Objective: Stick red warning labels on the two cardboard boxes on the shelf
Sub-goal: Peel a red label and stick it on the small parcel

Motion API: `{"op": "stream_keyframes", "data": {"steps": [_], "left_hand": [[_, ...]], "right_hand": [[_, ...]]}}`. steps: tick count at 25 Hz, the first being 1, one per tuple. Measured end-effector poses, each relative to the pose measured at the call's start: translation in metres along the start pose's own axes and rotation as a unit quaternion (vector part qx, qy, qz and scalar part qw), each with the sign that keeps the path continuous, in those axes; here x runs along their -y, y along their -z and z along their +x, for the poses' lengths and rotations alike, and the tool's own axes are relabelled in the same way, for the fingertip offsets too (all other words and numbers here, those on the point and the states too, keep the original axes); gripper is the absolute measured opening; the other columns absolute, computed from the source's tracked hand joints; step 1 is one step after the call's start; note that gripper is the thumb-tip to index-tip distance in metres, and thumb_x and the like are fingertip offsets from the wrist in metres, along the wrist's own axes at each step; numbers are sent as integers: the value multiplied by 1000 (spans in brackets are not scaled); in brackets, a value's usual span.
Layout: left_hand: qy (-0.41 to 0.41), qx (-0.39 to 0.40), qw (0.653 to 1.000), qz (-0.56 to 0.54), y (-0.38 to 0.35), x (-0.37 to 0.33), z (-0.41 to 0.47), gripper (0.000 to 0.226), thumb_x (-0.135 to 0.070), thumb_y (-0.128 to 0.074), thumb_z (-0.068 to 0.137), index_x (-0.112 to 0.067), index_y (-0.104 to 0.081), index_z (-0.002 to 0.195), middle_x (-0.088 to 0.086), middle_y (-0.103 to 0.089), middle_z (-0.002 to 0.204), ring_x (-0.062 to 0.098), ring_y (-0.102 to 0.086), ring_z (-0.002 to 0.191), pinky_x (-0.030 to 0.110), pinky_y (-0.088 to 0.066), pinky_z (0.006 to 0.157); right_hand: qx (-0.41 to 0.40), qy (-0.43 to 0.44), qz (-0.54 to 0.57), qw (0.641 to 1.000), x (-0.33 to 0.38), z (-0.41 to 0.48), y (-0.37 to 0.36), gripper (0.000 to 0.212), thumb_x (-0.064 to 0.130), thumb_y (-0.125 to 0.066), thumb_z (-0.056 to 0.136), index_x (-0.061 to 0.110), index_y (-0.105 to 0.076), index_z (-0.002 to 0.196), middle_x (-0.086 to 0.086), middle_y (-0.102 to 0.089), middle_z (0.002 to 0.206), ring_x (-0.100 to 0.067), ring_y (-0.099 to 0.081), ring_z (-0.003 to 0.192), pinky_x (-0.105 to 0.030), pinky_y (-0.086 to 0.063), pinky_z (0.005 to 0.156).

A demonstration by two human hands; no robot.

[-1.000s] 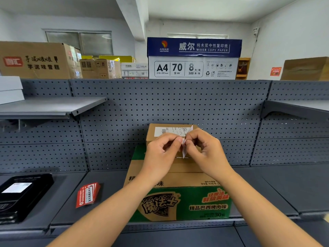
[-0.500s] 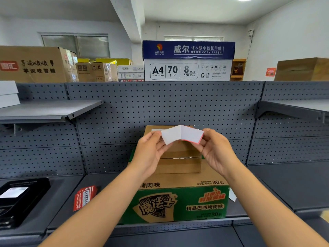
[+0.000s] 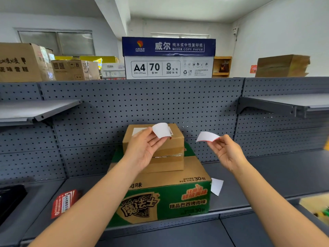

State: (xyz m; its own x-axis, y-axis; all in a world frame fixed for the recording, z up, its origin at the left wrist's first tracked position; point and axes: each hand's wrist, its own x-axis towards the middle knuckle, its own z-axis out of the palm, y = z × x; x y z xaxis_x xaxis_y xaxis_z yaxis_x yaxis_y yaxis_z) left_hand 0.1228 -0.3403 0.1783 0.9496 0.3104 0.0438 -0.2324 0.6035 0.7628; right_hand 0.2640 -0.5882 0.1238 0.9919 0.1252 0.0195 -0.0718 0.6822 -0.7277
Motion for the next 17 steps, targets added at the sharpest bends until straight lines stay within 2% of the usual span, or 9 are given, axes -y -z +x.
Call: {"op": "stream_keyframes", "data": {"steps": [3,5,7,9,10,11,13,15,17], "left_hand": [[15,16,1000,14,-17,19,4,17,-8,-49,106,-9,-49,124,26,-67,124,37,-69,114,46,-63,88],[19,22,999,26,-24,29,3,13,-8,-49,106,-12,-51,119,25,-67,123,37,-68,115,47,-61,92],[26,20,999,28,-30,37,2,11,-9,-49,107,-13,-52,116,24,-68,122,37,-68,115,49,-58,96],[30,16,999,29,-31,43,2,11,-9,-49,107,-12,-53,116,25,-68,122,38,-68,115,50,-57,98],[32,14,999,30,-30,43,1,11,-9,-49,106,-11,-54,116,25,-68,122,38,-68,114,50,-57,98],[32,12,999,31,-28,44,2,11,-9,-49,107,-10,-54,116,25,-68,121,37,-69,114,49,-58,97],[29,10,999,32,-23,43,1,15,-10,-50,106,-9,-54,120,25,-68,122,37,-70,113,47,-60,94],[19,6,999,31,-18,40,-2,20,-11,-50,106,-8,-54,125,24,-69,123,36,-70,113,47,-61,93],[4,-1,999,34,-14,34,-5,21,-11,-50,107,-6,-54,127,24,-69,123,35,-71,112,47,-60,94]], "right_hand": [[-45,10,-177,983,1,4,38,16,4,-45,104,-5,-58,101,-23,-67,104,-35,-68,108,-36,-59,86],[-64,-22,-305,950,-10,11,60,22,5,-47,105,-12,-61,104,-25,-70,100,-36,-70,104,-35,-60,83],[-70,-55,-396,914,-26,21,73,26,2,-52,102,-22,-60,104,-40,-68,104,-47,-70,102,-47,-62,88],[-62,-78,-429,898,-40,28,78,18,-1,-56,99,-12,-61,85,-47,-63,96,-57,-67,102,-62,-55,95],[-63,-82,-423,900,-44,30,78,18,1,-59,99,-4,-59,81,-41,-64,89,-56,-67,104,-58,-58,90],[-68,-79,-416,903,-45,31,77,20,5,-63,99,-2,-60,81,-34,-68,90,-52,-70,103,-48,-64,79],[-84,-36,-441,893,-43,27,68,23,16,-67,99,-1,-66,83,-23,-77,89,-37,-76,93,-35,-64,67],[-104,76,-511,850,-32,15,46,31,28,-63,99,6,-71,79,-6,-77,75,-25,-76,79,-38,-61,70],[-90,208,-525,821,-17,-8,3,33,34,-58,100,13,-70,77,5,-72,70,-12,-63,62,-31,-50,63]]}}
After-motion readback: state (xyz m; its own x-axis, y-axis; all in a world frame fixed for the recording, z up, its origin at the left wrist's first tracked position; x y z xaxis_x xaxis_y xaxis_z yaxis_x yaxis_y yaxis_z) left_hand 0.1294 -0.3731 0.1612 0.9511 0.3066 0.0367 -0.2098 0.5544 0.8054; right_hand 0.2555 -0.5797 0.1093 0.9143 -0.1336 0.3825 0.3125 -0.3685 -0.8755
